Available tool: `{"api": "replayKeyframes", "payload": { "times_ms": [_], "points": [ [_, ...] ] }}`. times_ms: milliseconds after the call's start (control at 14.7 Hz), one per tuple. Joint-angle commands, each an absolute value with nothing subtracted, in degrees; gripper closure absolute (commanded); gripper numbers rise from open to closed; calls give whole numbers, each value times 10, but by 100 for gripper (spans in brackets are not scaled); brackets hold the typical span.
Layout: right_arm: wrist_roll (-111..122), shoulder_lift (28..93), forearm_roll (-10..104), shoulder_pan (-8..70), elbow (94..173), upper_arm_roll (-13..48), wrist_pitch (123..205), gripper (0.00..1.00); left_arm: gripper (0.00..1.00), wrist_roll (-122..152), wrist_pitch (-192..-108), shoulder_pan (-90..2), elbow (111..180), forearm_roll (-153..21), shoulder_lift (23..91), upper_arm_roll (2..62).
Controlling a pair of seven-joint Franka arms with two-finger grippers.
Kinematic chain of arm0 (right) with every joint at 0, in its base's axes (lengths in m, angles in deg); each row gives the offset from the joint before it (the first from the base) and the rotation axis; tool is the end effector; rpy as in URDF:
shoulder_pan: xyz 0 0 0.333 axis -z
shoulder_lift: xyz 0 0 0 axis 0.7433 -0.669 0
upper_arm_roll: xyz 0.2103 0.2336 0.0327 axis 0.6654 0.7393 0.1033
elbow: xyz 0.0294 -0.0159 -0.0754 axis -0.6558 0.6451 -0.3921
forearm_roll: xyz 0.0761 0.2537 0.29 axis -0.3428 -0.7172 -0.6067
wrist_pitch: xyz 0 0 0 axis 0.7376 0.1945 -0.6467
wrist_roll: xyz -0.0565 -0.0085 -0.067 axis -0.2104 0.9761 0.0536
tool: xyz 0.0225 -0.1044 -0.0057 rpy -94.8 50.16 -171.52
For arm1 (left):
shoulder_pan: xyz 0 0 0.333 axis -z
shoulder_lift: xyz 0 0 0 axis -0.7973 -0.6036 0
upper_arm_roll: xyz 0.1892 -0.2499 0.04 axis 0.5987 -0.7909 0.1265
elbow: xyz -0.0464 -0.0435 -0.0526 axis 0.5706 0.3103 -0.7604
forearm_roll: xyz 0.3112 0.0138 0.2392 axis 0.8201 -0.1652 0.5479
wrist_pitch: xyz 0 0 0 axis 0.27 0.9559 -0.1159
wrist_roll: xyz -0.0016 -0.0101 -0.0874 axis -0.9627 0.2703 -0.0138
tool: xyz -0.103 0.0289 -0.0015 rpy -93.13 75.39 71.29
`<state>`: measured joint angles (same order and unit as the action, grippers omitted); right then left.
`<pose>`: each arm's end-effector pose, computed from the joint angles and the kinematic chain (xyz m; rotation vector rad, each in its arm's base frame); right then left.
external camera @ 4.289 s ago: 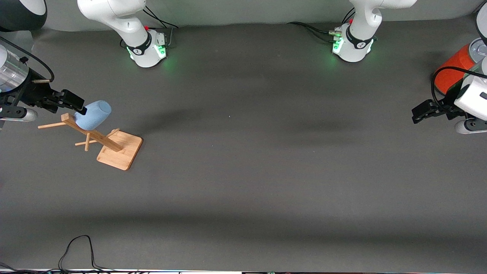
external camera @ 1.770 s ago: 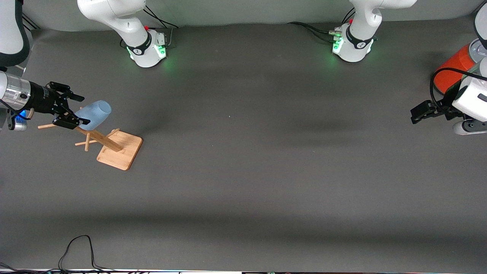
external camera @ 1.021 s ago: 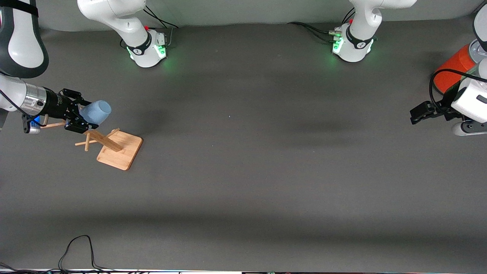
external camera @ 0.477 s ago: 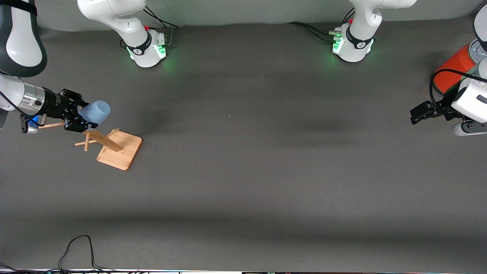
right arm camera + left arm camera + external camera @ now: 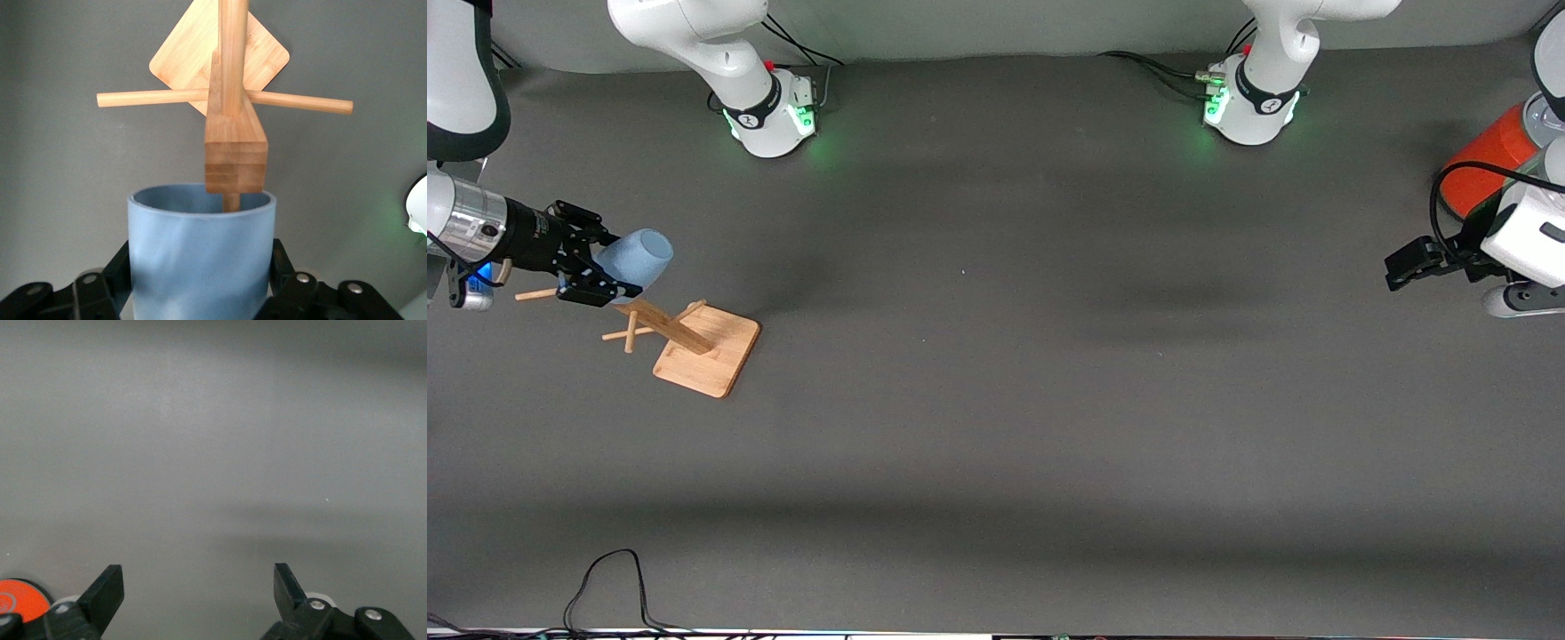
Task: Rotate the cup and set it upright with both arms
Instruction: 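Pull the blue cup off the peg with the right gripper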
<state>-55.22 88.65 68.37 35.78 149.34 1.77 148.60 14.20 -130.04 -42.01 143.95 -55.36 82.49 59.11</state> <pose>0.5127 -0.0624 0.4815 -2.4034 1.6506 0.4145 0.5624 -0.0144 0.5698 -3.1020 -0.1349 0.0102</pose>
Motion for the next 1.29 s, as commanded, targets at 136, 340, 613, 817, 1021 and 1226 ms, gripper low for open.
{"api": "replayKeyframes", "payload": {
  "times_ms": [136, 340, 613, 817, 1021, 1226],
  "points": [
    [-597, 893, 663, 354, 1475, 26, 1468, 32, 0, 141, -1294, -414, 1431, -549, 821, 594],
    [-618, 893, 654, 354, 1463, 48, 1456, 32, 0, 141, -1294, -414, 1431, -549, 821, 595],
    [-689, 890, 647, 354, 1428, 108, 1450, 32, 0, 141, -1295, -414, 1431, -549, 821, 594],
    [-747, 879, 625, 354, 1398, 156, 1453, 32, 0, 141, -1295, -414, 1431, -549, 821, 595],
    [-807, 856, 625, 355, 1353, 210, 1458, 32, 0, 141, -1295, -414, 1431, -549, 819, 595],
    [-872, 817, 633, 355, 1304, 266, 1473, 32, 0, 141, -1296, -414, 1431, -549, 819, 594]
  ]
}}
